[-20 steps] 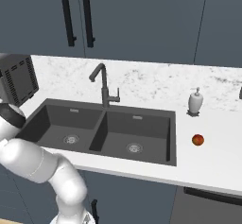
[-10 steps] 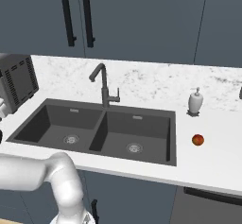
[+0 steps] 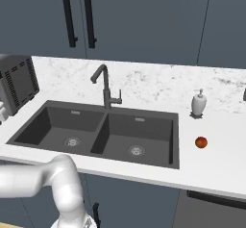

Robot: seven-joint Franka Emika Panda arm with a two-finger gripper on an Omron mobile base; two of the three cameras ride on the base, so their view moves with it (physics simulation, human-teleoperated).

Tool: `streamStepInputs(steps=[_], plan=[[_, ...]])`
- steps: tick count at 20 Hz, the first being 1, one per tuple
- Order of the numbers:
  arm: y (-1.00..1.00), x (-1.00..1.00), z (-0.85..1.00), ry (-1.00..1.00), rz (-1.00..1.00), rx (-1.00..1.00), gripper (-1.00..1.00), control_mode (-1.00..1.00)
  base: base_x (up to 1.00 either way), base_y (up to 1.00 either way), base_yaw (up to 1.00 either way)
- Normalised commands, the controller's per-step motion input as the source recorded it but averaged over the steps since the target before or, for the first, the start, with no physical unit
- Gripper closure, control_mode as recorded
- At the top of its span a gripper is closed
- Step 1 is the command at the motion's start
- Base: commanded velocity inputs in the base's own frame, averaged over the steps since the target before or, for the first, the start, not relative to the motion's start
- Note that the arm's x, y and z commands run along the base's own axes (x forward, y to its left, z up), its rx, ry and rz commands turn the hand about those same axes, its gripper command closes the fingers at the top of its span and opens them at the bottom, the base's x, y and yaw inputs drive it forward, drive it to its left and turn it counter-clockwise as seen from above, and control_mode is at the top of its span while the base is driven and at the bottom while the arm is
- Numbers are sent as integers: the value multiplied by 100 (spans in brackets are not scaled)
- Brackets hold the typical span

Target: Put the colander in the sink, put the apple in the colander, and turn on the sink faucet and pour water over the colander.

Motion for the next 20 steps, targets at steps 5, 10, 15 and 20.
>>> streamStepInputs(steps=[5,10,15,20], plan=[[9,16,-15,0,0,0,-100,-100,0,0,0],[7,23,-2,0,0,0,-100,-100,0,0,0],[18,21,-13,0,0,0,-100,-100,0,0,0],[19,3,-36,1,0,0,-100,-100,0,0,0]])
